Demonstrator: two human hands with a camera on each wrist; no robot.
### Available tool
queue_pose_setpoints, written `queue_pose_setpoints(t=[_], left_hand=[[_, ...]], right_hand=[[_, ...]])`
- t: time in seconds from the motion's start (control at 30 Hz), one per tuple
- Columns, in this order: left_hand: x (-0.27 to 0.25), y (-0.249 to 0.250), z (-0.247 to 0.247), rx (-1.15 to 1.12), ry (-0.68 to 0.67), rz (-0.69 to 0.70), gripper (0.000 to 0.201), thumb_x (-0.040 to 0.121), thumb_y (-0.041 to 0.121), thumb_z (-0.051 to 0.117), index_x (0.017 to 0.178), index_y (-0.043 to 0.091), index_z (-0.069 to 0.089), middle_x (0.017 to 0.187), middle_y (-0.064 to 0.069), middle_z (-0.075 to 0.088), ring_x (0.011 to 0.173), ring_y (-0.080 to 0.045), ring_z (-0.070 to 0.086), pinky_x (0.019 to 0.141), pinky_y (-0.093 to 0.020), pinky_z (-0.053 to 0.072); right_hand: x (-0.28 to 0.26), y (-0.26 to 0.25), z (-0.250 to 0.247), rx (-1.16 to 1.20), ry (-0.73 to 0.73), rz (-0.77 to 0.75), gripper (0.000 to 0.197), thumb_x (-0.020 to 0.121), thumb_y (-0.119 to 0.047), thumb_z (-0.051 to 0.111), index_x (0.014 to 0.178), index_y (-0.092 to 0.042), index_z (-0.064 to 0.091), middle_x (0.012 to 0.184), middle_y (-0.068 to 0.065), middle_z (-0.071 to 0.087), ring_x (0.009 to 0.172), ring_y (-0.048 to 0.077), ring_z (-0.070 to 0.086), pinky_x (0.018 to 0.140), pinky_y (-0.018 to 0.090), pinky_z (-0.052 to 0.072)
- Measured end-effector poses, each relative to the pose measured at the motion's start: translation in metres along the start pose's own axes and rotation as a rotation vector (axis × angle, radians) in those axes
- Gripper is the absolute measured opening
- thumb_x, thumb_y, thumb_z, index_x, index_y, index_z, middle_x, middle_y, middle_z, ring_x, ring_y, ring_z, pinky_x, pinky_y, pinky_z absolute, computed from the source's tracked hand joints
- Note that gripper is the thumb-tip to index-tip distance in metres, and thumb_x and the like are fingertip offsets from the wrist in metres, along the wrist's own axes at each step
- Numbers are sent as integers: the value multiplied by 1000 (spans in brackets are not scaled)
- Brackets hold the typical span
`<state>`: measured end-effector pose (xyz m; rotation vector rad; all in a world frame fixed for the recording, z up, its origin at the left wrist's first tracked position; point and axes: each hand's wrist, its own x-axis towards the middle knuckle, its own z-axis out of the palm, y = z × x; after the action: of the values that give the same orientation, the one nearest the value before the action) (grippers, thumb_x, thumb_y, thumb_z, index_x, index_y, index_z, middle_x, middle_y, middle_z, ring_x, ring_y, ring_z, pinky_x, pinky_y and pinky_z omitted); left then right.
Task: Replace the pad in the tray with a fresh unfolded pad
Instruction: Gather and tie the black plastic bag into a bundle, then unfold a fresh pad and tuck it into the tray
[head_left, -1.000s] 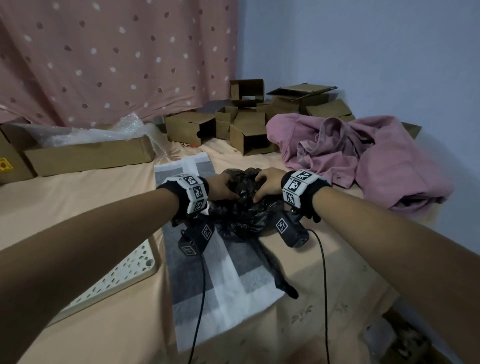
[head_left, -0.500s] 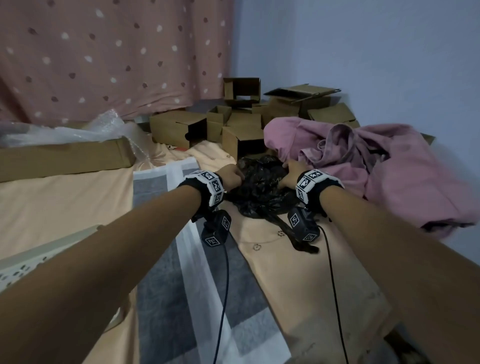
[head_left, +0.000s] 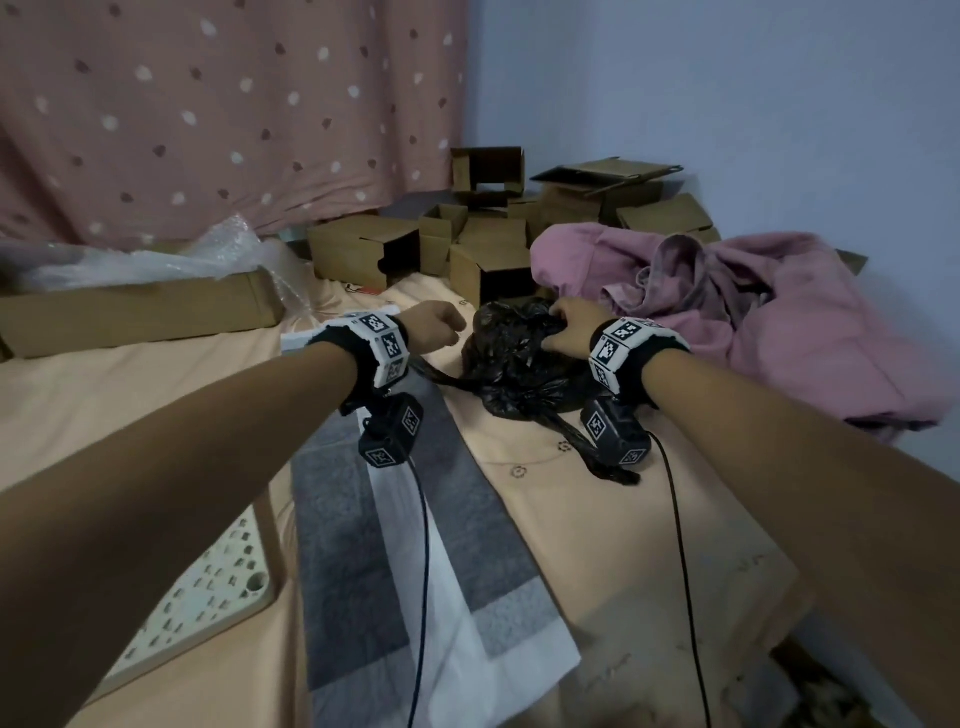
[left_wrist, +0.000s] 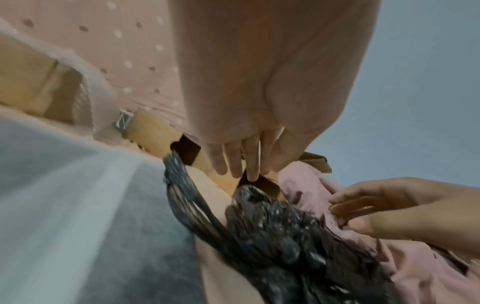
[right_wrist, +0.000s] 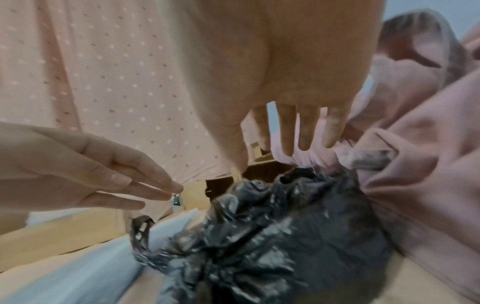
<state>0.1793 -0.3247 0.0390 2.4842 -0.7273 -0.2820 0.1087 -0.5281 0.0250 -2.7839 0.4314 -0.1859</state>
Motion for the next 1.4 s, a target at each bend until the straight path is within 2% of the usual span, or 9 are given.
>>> queue_pose_setpoints(t=[0.23, 0.4, 0.6, 0.73, 0.83, 0.97, 1.13, 1.23, 1.4], left_hand=[[-75, -31, -53, 448, -26, -70, 46, 94, 18, 54, 138, 11, 46, 147, -8, 42, 134, -26, 42, 108, -32, 33], [-141, -48, -58, 482, -127, -129, 51, 93, 19, 57, 141, 10, 43, 150, -6, 39, 138, -22, 38, 112, -32, 30], [-216, -48, -36, 537, -240, -93, 53, 89, 19, 62, 139, 14, 46, 148, -3, 41, 136, -22, 40, 112, -31, 32], [-262, -48, -2, 563, -324, -34, 54, 87, 18, 63, 138, 14, 46, 143, -5, 47, 126, -24, 49, 98, -23, 38], [-291, -49, 23, 608, -398, 22, 56, 87, 19, 62, 139, 11, 44, 141, -10, 48, 124, -28, 50, 102, -33, 43], [-313, -48, 37, 605, -372, 55, 52, 91, 13, 54, 142, 10, 41, 144, -10, 44, 131, -27, 44, 108, -34, 36], [-324, -49, 48, 618, -320, 73, 46, 90, 13, 50, 136, 11, 49, 137, -10, 50, 124, -28, 49, 106, -36, 40], [-324, -46, 51, 688, -295, 76, 38, 89, 20, 51, 126, 13, 57, 126, -9, 55, 114, -29, 55, 98, -38, 46], [-317, -42, 59, 770, -281, 104, 31, 85, 38, 62, 104, 13, 65, 114, -7, 56, 101, -28, 58, 86, -34, 50]], right_hand=[[-36, -46, -18, 25, -115, -185, 56, 82, -34, 71, 132, -15, 54, 132, 6, 59, 119, 25, 56, 100, 30, 45], [-71, -86, -3, -32, -219, -293, 55, 80, -29, 72, 131, -16, 56, 130, 4, 62, 118, 22, 57, 99, 27, 45], [-120, -112, 22, -138, -373, -428, 51, 81, -23, 70, 130, -20, 57, 133, 3, 59, 120, 22, 56, 104, 35, 45], [-161, -104, 38, -217, -430, -494, 47, 85, -19, 67, 131, -20, 57, 134, 2, 59, 121, 21, 56, 103, 30, 44], [-186, -86, 45, -278, -504, -503, 49, 85, -14, 63, 134, -19, 55, 136, 0, 58, 123, 18, 55, 102, 26, 44], [-203, -64, 38, -350, -510, -518, 50, 84, -9, 60, 132, -21, 57, 138, 1, 56, 124, 19, 53, 103, 30, 44], [-215, -38, 34, -385, -495, -551, 50, 86, -3, 55, 132, -22, 58, 141, -1, 54, 129, 18, 49, 106, 28, 39], [-223, -32, 36, -371, -510, -578, 53, 83, -8, 63, 135, -17, 56, 142, 2, 53, 132, 18, 47, 107, 27, 37], [-227, -28, 38, -345, -501, -618, 59, 73, -21, 79, 129, -20, 61, 133, 2, 58, 124, 19, 52, 104, 33, 41]])
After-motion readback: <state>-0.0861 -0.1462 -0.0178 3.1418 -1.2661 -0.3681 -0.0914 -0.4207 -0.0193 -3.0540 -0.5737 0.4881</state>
